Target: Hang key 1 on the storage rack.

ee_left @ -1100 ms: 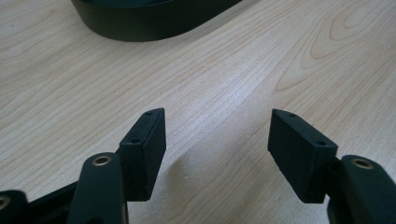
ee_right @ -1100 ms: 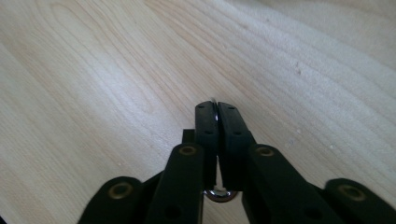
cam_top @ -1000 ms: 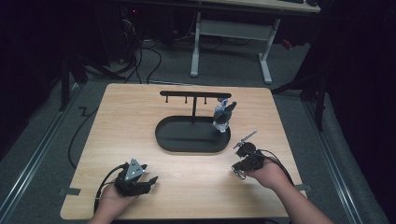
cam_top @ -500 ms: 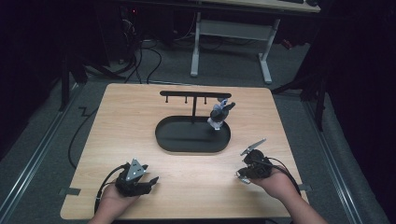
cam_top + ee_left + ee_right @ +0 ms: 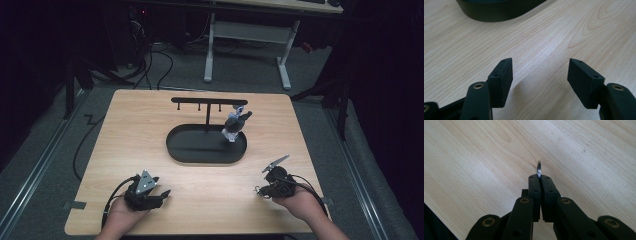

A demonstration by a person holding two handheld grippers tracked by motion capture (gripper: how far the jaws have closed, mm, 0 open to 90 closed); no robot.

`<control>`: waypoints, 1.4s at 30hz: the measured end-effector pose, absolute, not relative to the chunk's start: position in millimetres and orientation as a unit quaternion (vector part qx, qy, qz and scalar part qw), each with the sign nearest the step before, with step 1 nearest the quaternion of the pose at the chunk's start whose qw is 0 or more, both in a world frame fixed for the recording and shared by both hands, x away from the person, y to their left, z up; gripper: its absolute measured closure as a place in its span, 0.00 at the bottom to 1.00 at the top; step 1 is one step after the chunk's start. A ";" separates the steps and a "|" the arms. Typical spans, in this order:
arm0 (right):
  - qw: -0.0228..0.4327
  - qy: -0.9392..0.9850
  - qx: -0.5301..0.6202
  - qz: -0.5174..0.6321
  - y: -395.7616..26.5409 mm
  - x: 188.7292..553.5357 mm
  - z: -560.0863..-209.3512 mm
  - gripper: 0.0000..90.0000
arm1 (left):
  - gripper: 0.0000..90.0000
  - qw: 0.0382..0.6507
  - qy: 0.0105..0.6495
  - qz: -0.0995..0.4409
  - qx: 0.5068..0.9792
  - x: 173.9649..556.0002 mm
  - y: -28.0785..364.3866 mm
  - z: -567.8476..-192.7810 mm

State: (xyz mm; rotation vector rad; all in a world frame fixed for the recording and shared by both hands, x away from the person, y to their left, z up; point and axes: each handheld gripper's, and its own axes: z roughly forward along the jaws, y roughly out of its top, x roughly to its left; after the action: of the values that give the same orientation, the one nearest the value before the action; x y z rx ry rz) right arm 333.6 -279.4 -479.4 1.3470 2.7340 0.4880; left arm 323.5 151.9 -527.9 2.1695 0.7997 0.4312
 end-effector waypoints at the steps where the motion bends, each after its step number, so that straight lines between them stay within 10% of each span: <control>1: 0.028 0.886 0.435 0.156 -279.3 333.5 -480.3 0.98 | 0.42 0.385 0.314 0.169 0.851 323.5 151.9 -528.0; 42: 0.042 0.882 0.424 0.200 -270.3 349.0 -432.5 0.99 | 0.42 0.395 0.316 0.176 0.845 323.2 154.6 -525.6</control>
State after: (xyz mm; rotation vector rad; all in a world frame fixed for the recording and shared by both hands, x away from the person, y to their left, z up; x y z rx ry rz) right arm 349.0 -270.3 -432.5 1.2983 2.7006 0.6124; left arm 323.2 154.6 -525.6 2.1419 0.8027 0.4452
